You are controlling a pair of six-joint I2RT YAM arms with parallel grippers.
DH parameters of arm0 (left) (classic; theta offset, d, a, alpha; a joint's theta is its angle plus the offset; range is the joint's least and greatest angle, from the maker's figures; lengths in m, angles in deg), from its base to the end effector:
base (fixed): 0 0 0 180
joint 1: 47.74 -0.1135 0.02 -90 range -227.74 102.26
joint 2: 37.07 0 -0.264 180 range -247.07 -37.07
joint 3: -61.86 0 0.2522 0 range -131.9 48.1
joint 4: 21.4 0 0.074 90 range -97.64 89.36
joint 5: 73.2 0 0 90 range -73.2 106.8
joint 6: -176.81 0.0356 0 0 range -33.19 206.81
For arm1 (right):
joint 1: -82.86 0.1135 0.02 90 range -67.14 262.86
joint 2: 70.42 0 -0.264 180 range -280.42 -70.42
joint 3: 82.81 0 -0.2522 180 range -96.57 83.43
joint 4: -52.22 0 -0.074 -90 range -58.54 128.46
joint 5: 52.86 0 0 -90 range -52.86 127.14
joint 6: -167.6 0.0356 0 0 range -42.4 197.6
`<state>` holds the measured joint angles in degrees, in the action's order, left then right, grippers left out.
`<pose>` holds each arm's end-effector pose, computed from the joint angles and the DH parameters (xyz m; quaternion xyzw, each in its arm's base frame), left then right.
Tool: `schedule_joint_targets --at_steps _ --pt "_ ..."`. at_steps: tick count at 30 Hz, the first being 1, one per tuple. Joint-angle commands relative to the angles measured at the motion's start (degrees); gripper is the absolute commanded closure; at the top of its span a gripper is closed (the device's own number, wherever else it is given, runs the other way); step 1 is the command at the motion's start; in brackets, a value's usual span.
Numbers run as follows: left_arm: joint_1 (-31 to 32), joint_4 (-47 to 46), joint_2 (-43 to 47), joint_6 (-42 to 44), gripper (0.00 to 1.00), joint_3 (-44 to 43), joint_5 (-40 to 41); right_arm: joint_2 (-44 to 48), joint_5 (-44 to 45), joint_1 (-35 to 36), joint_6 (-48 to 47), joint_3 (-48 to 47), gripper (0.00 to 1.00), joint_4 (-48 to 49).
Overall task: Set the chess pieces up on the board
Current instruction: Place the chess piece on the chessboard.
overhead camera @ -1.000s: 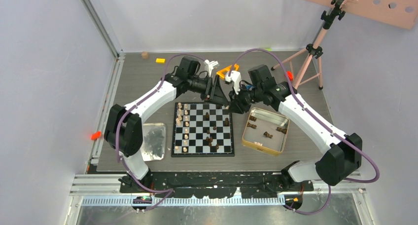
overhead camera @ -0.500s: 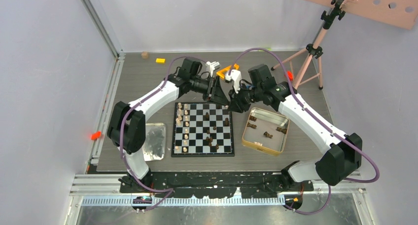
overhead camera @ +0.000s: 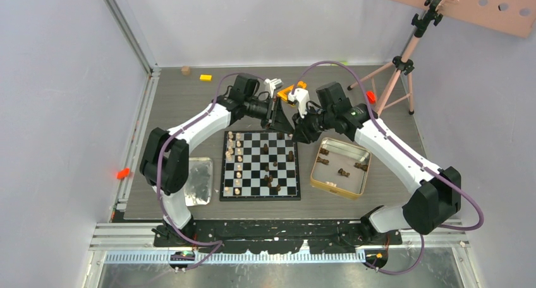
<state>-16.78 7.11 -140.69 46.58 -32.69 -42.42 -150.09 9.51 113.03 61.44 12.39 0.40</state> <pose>0.3310 -0.2342 0.2741 0.1545 0.7951 -0.5840 0.0542 0.2478 0.1632 0.3190 -0.4361 0.7951 0.2640 0.3286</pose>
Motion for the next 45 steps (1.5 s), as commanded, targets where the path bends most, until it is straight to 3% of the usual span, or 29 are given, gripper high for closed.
schedule_joint_targets --at_steps 1,8,12,20,26,33,40,45 --pt "-0.27 -3.5 1.0 -1.34 1.0 0.68 -2.43 0.53 2.75 0.24 0.69 -2.73 0.73 3.51" --pt "-4.13 -7.43 4.01 -3.19 1.0 3.26 -2.29 3.57 2.43 -1.88 1.1 -1.41 0.48 3.41" --pt "-6.65 -12.68 5.93 -6.33 1.0 5.77 -3.43 5.14 -2.01 -4.39 2.25 -0.31 0.41 3.5" --pt "-8.72 -38.9 9.2 -21.22 1.0 16.05 -6.25 3.95 -20.48 -10.73 16.05 3.56 0.4 13.4" --pt "-8.72 -49.67 10.9 -26.96 1.0 19.27 -5.58 -0.67 -30.16 -12.14 34.39 6.71 0.37 31.19" --pt "-8.72 -54.43 10.91 -29.85 1.0 19.84 -5.19 -4.82 -35.75 -13.18 51.17 10.96 0.35 51.65" --pt "-8.72 -56.87 10.42 -31.05 1.0 20.18 -4.99 -6.46 -38.15 -13.55 59.36 12.16 0.44 61.41" --pt "-8.72 -58.03 10.13 -31.6 1.0 20.47 -4.67 -6.9 -39.09 -13.58 61.47 12.08 0.51 63.38"
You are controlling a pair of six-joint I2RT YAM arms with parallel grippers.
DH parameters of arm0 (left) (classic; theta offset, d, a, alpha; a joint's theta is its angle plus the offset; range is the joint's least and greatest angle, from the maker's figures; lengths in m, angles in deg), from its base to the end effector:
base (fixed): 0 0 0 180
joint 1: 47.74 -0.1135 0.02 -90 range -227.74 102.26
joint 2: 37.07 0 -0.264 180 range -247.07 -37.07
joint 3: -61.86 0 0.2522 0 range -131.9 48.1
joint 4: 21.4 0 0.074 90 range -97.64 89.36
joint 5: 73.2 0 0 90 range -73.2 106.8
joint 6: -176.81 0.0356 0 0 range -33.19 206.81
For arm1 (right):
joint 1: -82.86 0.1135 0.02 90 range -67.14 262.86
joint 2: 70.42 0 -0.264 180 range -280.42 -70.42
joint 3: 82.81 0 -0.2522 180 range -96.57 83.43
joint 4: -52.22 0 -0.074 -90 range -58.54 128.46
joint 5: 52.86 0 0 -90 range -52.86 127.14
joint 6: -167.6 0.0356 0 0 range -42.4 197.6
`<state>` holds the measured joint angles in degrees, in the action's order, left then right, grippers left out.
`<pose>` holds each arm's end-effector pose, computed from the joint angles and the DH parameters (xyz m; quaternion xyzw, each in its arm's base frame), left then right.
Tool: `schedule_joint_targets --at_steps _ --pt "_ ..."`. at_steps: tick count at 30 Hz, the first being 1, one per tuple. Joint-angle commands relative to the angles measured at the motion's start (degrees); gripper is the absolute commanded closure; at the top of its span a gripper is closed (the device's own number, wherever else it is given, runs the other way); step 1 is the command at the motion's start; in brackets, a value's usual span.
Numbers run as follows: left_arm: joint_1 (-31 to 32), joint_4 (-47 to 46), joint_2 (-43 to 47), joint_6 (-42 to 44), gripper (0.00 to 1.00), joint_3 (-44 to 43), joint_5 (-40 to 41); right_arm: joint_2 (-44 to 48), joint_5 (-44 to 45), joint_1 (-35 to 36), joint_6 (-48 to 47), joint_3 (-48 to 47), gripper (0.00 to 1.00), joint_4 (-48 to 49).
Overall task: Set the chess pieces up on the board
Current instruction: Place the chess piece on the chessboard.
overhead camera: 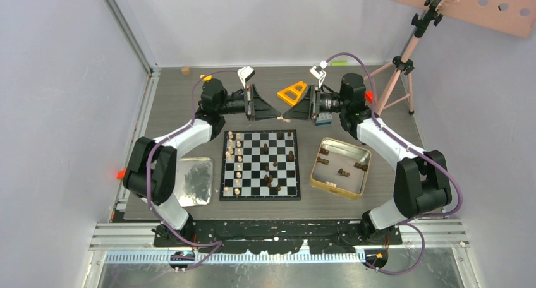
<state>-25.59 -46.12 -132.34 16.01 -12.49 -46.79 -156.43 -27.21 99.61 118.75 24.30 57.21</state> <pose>0.3302 -0.1688 0.2923 0.1113 0.6877 -0.6979 0.1664 0.3123 0.1275 0.3070 -0.2059 0.6987 0.6205 0.2906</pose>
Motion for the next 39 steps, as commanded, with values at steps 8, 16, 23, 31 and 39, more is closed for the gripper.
schedule_joint_targets --at_steps 8,16,23,31,39 --pt "-0.22 -7.41 1.62 -2.13 1.0 0.78 0.38 -0.82 -3.42 -0.15 4.39 0.94 0.52 6.66" --pt "-0.71 -8.8 1.5 -2.96 1.0 1.39 0.82 -1.28 -4.21 -0.14 5.36 0.87 0.63 7.54" --pt "-0.88 -9.24 1.31 -2.96 1.0 1.71 1.19 -1.48 -4.37 -0.19 5.84 1.05 0.66 8.15" --pt "-1.23 -9.04 1.83 -1.81 1.0 2.68 1.33 -1.44 -4.5 -0.25 6.14 0.37 0.8 8.15" --pt "-1.41 3.22 5.22 10.21 0.92 4.08 1.61 -0.46 -4.81 -1.62 5.65 -1.66 0.92 6.52"
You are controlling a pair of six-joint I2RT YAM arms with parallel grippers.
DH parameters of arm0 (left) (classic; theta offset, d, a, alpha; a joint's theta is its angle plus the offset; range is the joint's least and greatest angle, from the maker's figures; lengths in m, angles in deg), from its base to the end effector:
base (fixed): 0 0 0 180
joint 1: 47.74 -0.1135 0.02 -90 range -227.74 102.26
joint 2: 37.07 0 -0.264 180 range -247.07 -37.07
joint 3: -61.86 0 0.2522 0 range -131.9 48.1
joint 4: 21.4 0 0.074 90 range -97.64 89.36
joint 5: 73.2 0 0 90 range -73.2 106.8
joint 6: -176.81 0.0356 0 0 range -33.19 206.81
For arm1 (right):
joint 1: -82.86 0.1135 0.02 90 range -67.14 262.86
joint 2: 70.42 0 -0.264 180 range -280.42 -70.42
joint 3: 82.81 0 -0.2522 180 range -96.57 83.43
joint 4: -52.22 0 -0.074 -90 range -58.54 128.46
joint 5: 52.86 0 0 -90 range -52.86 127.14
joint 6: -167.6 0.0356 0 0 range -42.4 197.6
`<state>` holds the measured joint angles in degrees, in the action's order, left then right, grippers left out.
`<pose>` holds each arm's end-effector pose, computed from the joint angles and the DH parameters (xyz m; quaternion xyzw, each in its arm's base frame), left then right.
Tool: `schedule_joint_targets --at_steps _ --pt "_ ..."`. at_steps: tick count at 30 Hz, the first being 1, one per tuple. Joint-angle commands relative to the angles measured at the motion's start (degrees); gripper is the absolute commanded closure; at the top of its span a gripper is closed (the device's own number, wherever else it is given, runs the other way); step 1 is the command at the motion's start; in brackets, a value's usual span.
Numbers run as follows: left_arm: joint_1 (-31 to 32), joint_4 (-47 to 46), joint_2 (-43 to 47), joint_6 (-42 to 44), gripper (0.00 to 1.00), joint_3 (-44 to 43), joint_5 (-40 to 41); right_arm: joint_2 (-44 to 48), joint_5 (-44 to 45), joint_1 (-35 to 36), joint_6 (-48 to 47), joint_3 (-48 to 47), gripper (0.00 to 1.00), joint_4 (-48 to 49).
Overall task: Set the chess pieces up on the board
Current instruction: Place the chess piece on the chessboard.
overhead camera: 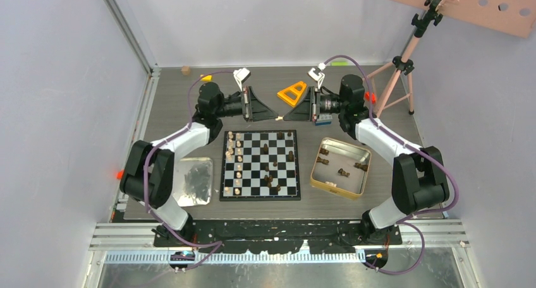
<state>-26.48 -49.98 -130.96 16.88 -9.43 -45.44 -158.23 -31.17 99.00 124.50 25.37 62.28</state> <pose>0.3249 -0.1602 0.2894 0.1138 0.6803 -0.6965 0.1980 0.3165 0.1260 0.2988 -0.1995 0.6923 0.6452 0.2543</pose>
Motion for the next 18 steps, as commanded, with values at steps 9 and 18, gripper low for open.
schedule_joint_targets --at_steps 9,18 --pt "-0.51 20.79 6.74 21.48 0.78 -0.09 1.22 1.94 -0.19 -1.02 -7.25 -5.55 0.99 -8.69" --pt "-0.51 24.31 7.05 24.01 0.74 -0.98 1.24 3.08 2.12 -0.83 -19.12 -9.35 0.99 -23.1"
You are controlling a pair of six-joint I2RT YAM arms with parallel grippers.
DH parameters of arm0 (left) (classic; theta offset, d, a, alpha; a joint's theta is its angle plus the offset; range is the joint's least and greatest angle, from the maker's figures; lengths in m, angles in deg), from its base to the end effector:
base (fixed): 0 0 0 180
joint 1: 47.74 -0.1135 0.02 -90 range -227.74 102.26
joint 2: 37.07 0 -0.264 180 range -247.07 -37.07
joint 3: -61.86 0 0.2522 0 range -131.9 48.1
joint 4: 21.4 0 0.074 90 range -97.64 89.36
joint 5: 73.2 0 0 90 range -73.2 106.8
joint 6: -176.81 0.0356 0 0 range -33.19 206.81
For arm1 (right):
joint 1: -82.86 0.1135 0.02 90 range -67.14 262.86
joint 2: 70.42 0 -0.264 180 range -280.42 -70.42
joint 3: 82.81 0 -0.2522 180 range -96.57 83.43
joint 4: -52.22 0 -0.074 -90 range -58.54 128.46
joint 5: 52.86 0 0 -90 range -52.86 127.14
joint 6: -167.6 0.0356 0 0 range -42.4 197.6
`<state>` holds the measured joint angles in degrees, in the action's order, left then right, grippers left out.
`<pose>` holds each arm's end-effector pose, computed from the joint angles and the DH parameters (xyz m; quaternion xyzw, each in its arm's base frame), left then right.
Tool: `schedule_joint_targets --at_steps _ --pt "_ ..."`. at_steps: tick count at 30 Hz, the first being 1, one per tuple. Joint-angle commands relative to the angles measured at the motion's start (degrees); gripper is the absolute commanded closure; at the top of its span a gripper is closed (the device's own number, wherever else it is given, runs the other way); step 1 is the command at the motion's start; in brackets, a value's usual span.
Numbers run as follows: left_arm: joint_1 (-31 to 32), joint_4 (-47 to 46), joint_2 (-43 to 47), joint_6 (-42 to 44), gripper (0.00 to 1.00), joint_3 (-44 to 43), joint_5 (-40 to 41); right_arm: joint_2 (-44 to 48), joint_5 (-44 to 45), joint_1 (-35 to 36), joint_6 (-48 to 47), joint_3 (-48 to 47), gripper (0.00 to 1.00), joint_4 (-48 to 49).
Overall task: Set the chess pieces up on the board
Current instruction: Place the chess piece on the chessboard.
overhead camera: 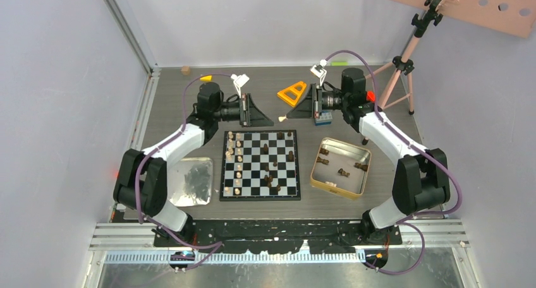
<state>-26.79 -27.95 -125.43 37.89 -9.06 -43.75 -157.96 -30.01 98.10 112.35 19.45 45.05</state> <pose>0.3092 -0.1516 0.2845 0.1506 0.7237 -0.6336 0.2283 0.3206 0.1213 0.3087 -0.2109 0.7157 0.6123 0.2615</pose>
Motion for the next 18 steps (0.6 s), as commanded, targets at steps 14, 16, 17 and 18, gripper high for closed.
schedule_joint_targets --at_steps 14,16,17,18 --pt "-14.13 55.23 11.0 39.1 0.51 -14.98 19.19 0.49 34.28 19.05 -47.23 -22.47 0.99 -51.23" --pt "-18.31 59.97 12.27 43.62 0.48 -15.79 21.98 -1.3 39.32 23.04 -48.74 -25.24 0.98 -52.79" --pt "-20.27 62.27 12.81 45.34 0.46 -16.1 23.15 -3.0 41.8 24.25 -49.64 -26.16 0.98 -53.33" --pt "-24.14 64.02 13.26 46.65 0.45 -16.1 24.37 -3.91 43.01 26.6 -50.06 -28.72 0.98 -54.68"
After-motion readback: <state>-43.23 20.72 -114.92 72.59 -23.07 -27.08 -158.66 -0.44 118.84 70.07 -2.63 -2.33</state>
